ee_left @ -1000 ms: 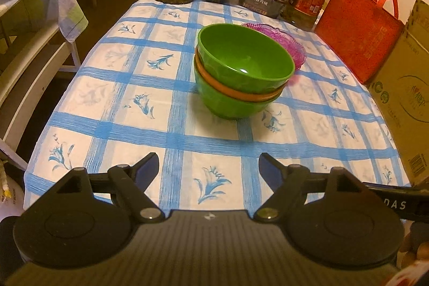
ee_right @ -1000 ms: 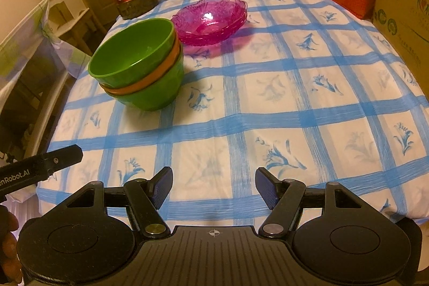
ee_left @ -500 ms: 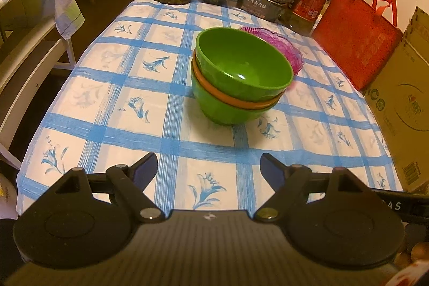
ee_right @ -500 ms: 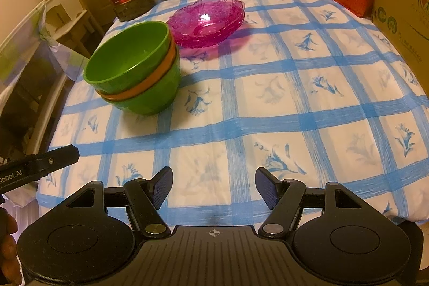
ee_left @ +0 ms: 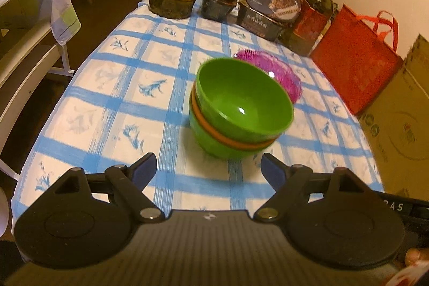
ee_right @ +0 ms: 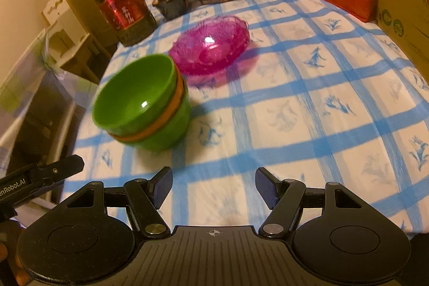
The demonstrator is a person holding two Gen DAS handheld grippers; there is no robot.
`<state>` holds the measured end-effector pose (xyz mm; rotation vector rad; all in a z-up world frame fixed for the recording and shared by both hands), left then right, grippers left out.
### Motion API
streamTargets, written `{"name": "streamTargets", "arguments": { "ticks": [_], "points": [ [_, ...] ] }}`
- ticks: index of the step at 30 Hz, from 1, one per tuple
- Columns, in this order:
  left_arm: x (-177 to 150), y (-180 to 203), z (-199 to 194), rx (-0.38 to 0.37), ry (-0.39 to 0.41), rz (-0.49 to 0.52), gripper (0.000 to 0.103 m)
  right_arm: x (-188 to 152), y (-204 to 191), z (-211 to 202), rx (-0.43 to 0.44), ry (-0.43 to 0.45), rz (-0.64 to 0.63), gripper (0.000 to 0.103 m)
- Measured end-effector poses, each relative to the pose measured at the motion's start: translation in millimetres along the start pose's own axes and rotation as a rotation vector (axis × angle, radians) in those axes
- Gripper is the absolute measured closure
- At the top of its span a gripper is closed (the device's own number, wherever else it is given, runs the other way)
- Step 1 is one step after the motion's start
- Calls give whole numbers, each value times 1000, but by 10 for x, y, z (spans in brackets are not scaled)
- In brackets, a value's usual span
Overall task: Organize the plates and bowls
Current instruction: 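Close both tools on the rim of the stacked green and orange bowls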
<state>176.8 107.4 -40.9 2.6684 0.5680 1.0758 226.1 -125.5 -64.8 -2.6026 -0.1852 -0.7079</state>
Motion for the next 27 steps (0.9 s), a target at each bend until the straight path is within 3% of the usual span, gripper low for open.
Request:
{"name": "streamTargets", "arguments": {
  "ticks": [14, 27],
  "points": [
    [483, -172, 556, -17, -29, -78, 19, 582, -216, 501, 47, -7, 55, 35],
    [528, -308, 1094, -34, -107, -130, 43, 680, -292, 1049, 70, -89, 82, 35]
  ]
}}
Point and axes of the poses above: each gripper's, at about its wrist camera, not at the fingertips, and z roughly the way its jaws point, y to its right, x to its top, the point moved 9 cm from there along z, roughly the way its jaws point, and after that the axes turned 3 degrees about -x, right-handed, at the moved point
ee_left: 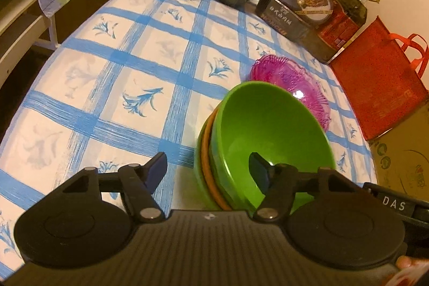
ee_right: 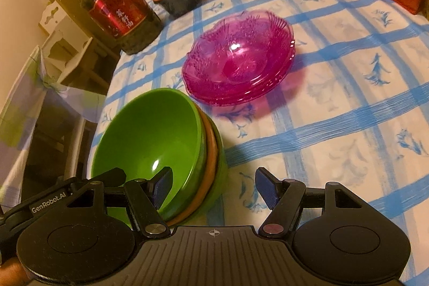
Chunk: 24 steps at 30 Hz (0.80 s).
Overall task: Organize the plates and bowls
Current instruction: 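Close both tools on the rim of the stacked green and orange bowls, then lift the bowl stack with both tools and carry it toward the pink plates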
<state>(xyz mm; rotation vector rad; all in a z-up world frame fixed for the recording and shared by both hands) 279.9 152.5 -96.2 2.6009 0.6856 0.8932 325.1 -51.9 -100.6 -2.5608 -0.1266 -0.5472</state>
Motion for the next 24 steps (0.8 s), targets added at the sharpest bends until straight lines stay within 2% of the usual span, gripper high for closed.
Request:
{"name": "streamTargets", "arguments": {
  "ticks": [6, 18, 24],
  "points": [
    [-20, -42, 91, -12, -21, -3, 56, -15, -2, 144, 0, -25, 9, 35],
    [-40, 7, 165, -32, -42, 13, 69, -44, -9, 252, -1, -46, 19, 36],
    [-41, 23, 190, -33, -51, 23, 74, -61, -26, 278, -3, -49, 7, 46]
  ]
}}
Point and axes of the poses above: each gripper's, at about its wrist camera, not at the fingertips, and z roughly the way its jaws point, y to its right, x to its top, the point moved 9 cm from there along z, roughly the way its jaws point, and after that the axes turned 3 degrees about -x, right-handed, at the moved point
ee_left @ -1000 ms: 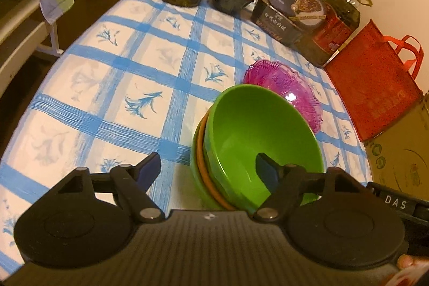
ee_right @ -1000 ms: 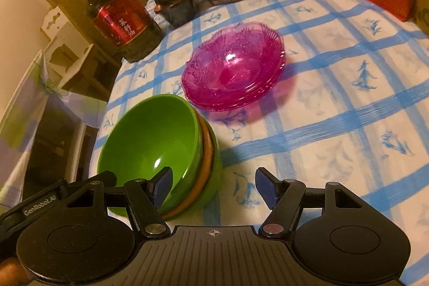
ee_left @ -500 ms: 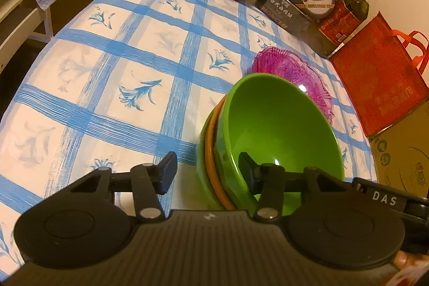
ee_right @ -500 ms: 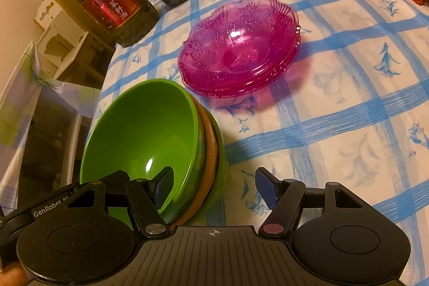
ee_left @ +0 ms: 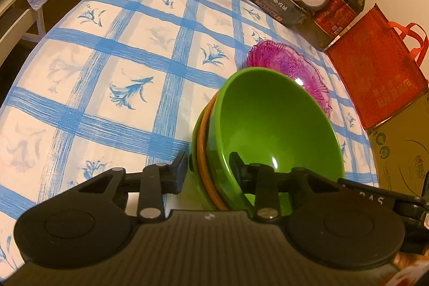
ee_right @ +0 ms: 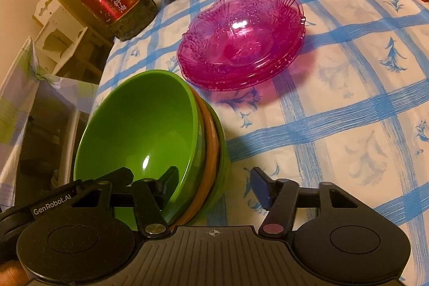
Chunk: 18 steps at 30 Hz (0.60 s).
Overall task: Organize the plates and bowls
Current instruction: 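Lift the bowl stack with both tools and carry it toward the pink plates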
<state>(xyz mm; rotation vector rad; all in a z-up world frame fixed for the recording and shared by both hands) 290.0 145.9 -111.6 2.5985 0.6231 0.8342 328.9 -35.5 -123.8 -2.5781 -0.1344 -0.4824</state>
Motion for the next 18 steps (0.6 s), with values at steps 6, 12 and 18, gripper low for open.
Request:
{"name": "streamTargets", "arguments": {
  "ticks": [6, 12, 18],
  "points": [
    [3, 13, 21, 14, -6, 21, 76, -10, -16, 32, 10, -9, 12, 53],
    [-3, 35, 26, 25, -6, 51, 77, -23, -47, 47, 15, -13, 9, 66],
    [-17, 59, 10, 37, -2, 65, 78, -47, -52, 31, 3, -5, 0, 69]
  ]
}}
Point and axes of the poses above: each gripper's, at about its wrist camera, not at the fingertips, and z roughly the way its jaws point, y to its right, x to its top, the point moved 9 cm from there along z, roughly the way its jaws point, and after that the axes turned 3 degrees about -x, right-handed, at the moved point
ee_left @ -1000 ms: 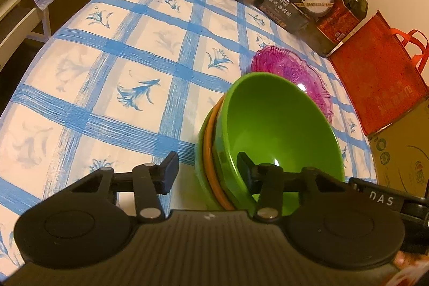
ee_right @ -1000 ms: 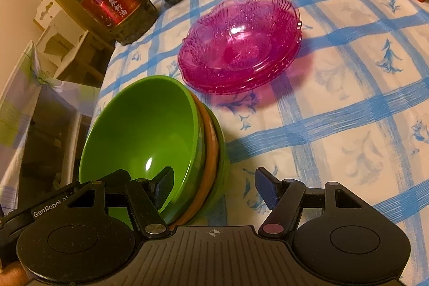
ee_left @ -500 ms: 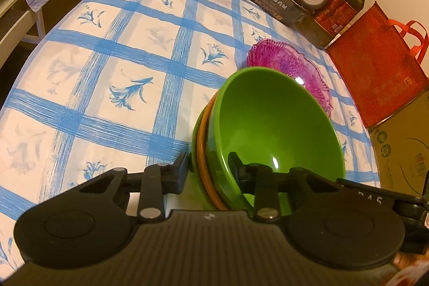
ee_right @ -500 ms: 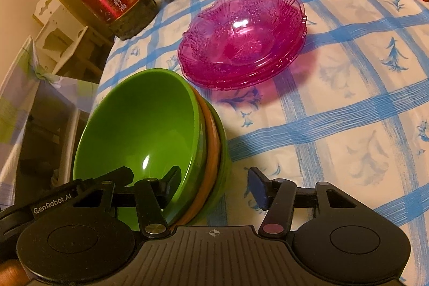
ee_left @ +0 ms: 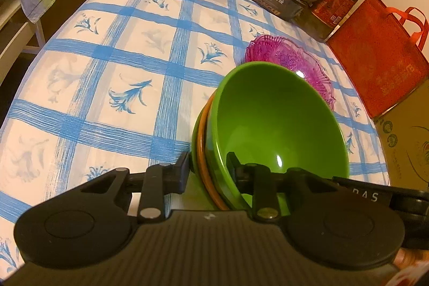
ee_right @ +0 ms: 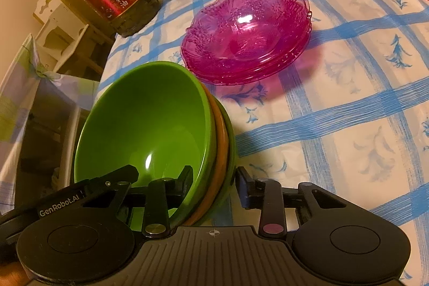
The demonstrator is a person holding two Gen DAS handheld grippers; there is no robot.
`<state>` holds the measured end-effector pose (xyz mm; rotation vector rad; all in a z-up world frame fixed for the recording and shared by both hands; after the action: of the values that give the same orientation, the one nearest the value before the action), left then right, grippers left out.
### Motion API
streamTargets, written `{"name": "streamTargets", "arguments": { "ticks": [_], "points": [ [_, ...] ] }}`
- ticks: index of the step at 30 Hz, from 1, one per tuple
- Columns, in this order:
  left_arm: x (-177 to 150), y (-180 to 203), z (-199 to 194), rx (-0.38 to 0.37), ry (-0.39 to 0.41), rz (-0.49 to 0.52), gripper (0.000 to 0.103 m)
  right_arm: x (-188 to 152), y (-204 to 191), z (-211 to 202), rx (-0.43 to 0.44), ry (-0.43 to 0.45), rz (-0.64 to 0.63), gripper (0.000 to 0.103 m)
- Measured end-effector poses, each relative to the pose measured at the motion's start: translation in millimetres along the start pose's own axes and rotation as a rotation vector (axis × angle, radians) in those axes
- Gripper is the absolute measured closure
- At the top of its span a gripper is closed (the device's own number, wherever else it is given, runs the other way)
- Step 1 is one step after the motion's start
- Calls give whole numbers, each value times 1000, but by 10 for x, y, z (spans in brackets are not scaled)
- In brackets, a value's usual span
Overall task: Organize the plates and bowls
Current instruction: 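Lift the bowl stack with both tools and carry it toward the pink plates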
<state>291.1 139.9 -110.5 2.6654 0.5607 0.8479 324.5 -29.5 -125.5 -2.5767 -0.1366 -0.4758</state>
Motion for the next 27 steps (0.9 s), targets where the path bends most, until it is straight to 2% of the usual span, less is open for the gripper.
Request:
{"name": "streamTargets", "arguments": {
  "ticks": [16, 27],
  "points": [
    [-328, 144, -180, -3, -23, 19, 78, -280, 139, -272, -15, 0, 6, 70],
    [-598, 405, -327, -12, -39, 55, 78, -499, 353, -557, -21, 11, 35, 70]
  ]
}}
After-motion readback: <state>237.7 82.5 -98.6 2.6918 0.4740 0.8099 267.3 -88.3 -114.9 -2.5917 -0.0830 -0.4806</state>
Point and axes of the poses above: each gripper's, at about its wrist camera, not at the fingertips, and z roughly the way its jaws point, y to its right, x to its top, the point moved 9 cm from there along z, roughly the way its jaws point, and after that the axes turned 3 degrees about -x, right-handed, at the moved point
